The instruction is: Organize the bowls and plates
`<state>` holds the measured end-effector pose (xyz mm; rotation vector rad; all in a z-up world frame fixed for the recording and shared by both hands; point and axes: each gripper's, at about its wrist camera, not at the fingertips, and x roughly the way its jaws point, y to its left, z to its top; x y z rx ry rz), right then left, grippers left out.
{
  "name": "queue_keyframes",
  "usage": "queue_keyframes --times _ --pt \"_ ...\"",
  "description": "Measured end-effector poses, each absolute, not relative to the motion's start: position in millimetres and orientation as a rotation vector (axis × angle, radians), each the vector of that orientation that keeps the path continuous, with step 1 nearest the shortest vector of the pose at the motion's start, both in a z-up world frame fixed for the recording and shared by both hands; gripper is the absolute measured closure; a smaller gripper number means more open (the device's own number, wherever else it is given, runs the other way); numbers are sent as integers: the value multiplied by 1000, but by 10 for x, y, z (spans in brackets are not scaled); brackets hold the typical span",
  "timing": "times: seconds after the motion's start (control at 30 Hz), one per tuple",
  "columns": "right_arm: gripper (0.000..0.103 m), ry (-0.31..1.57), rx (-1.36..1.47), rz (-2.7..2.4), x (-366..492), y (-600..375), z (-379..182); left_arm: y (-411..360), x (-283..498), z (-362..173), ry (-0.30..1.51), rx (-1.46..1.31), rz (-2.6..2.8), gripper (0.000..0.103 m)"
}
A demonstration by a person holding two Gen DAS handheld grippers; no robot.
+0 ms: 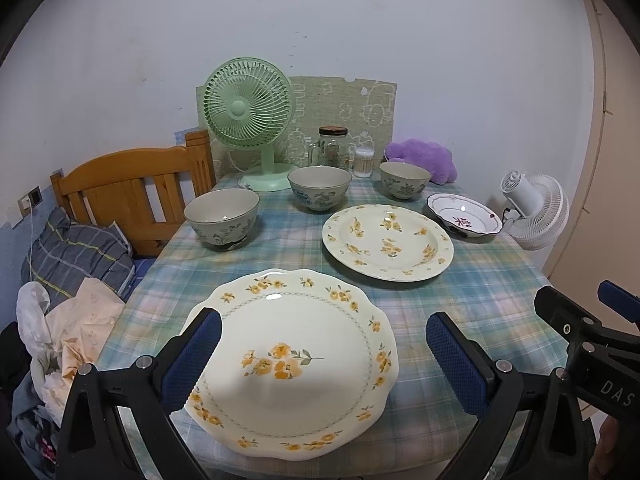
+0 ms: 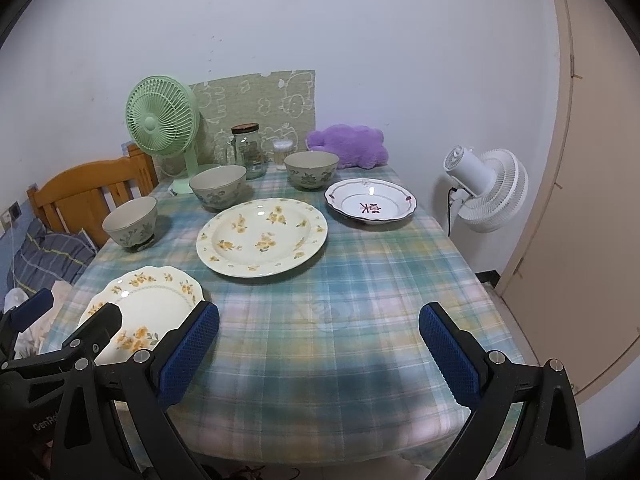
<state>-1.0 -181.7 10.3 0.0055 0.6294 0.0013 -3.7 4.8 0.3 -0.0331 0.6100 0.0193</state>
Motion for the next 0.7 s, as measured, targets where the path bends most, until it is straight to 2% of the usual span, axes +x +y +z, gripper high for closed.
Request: queue_keyframes --times 0.7 --pt "2 633 9 9 -12 -1781 111 104 -57 -2 607 -38 23 0"
